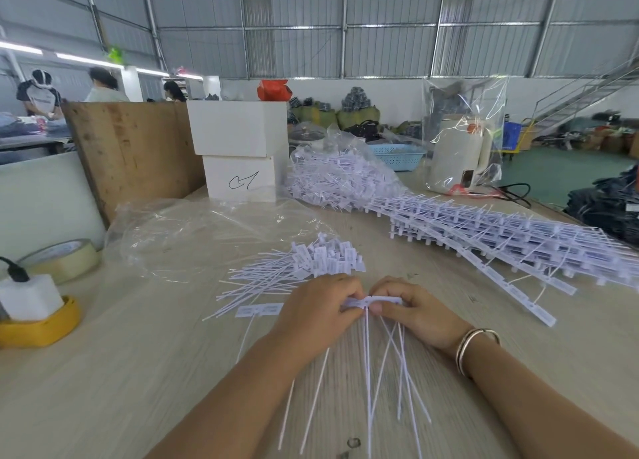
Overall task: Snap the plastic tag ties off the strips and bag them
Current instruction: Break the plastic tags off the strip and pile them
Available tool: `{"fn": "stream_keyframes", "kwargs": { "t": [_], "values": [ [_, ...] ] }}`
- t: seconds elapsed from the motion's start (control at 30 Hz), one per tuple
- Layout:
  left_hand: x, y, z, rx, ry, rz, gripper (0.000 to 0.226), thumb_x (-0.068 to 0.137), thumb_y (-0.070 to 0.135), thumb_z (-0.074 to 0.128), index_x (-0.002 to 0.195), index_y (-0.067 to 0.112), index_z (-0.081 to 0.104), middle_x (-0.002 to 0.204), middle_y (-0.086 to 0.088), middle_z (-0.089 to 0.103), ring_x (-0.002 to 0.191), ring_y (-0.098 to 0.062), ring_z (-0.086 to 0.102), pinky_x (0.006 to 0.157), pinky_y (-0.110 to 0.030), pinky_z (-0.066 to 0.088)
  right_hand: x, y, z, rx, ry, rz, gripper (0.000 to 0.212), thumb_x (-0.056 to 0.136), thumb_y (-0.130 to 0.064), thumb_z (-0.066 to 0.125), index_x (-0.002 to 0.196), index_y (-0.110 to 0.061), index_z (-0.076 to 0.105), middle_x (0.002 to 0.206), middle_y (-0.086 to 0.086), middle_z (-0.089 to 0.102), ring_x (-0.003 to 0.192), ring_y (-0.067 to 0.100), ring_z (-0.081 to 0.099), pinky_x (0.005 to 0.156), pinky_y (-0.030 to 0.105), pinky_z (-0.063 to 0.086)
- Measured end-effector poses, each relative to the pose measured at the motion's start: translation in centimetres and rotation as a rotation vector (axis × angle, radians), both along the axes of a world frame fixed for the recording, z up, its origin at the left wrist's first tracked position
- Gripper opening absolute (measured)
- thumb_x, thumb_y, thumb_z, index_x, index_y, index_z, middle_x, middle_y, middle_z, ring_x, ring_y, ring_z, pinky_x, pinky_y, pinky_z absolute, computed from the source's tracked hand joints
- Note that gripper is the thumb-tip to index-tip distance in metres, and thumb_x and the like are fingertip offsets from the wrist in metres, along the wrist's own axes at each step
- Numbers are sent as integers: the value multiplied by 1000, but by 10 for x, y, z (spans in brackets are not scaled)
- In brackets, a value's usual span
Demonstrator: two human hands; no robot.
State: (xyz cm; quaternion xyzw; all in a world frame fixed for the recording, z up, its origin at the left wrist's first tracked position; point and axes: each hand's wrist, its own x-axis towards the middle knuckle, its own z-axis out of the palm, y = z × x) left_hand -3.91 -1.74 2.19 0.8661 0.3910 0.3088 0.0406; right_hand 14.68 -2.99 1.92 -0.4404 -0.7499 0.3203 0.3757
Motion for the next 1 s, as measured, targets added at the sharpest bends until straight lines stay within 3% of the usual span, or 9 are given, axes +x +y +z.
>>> {"fn": "stream_keyframes", "kwargs": {
  "t": [0.17,0.37,0.5,0.57,0.7,0.77,0.83,0.9,1.0],
  "values": [
    [1,4,0,-277,-223,-73,6,85,32,66,84,27,69,63,22,59,60,6,53,55,-12,34,2,0,0,-14,131,33,30,79,-33,58,87,-4,66,90,25,58,80,22,52,76,32,40],
    [2,6,1,-441,-348,-139,8,86,27,67,78,24,68,66,2,62,61,-5,53,59,-20,37,6,5,-5,-60,191,58,28,86,-28,63,85,-1,66,84,11,61,80,16,56,78,25,42],
    [0,4,6,-515,-438,-192,15,87,18,66,76,28,63,61,19,62,55,7,53,53,-6,37,12,7,-5,-86,392,-27,18,78,-25,61,80,-10,71,88,7,70,88,19,64,85,27,49],
    [1,2,5,-528,-414,-183,15,86,22,68,78,34,62,67,26,62,59,10,53,57,-4,39,11,7,-5,-61,303,-76,13,82,-20,62,80,-9,69,87,7,67,85,18,62,84,31,47],
    [3,0,-4,-358,-220,-103,13,83,28,68,79,35,57,73,19,57,67,4,50,61,-14,40,5,14,-11,90,-162,-223,11,87,-18,63,79,-10,66,92,2,60,89,16,56,91,40,42],
    [4,1,-6,-169,-89,-28,9,84,25,64,82,28,56,76,16,53,74,-2,47,64,-24,38,1,13,-12,104,-294,-287,5,85,-27,64,87,-22,65,99,-8,56,98,9,52,99,37,33],
    [6,0,-5,-9,-22,52,6,84,24,62,86,23,56,83,13,52,82,-7,43,69,-26,36,-2,12,-12,92,-403,-336,14,85,-36,63,99,-35,59,107,-17,52,104,1,47,101,32,24],
    [8,-1,-4,81,1,100,9,84,23,61,92,19,58,93,8,53,90,-11,42,76,-25,37,-3,11,-11,103,-376,-359,12,88,-36,58,98,-42,53,109,-22,52,105,-3,45,101,31,20],
    [10,-2,-3,154,-8,122,13,83,21,63,95,16,61,98,4,54,95,-15,43,79,-25,37,-3,10,-8,100,-153,-351,15,93,-31,50,88,-41,60,102,-23,55,107,-4,46,103,32,18]
  ]
}}
